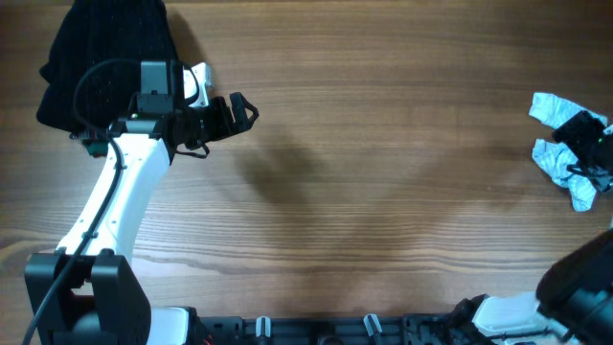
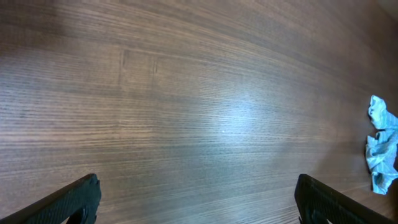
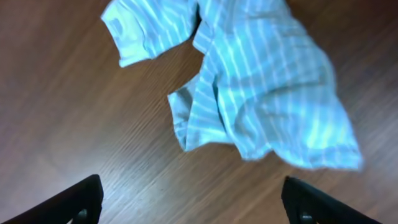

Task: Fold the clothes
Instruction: 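Reach the right gripper to the light-blue striped shirt and grasp it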

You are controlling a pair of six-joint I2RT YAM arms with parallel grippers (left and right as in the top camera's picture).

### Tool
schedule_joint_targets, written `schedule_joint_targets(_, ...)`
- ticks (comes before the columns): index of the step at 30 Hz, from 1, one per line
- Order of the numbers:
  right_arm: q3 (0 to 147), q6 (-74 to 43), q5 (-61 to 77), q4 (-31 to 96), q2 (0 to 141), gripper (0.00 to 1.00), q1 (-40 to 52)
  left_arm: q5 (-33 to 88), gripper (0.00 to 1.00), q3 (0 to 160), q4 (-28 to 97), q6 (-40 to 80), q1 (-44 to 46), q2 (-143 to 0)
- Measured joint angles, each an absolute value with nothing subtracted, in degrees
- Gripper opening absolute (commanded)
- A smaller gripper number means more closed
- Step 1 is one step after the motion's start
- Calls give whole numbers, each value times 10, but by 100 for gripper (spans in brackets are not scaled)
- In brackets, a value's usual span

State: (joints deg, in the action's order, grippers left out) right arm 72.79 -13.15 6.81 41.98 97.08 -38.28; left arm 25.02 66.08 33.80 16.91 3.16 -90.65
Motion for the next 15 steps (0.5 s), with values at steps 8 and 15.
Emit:
schedule_joint_targets(8,728,-85,79,407,1040,88,-385,250,100,661,330,169,32,-907)
schedule_joint_targets(15,728,-53,70,393,1052,87,-396,250,100,661,328,169,32,-907)
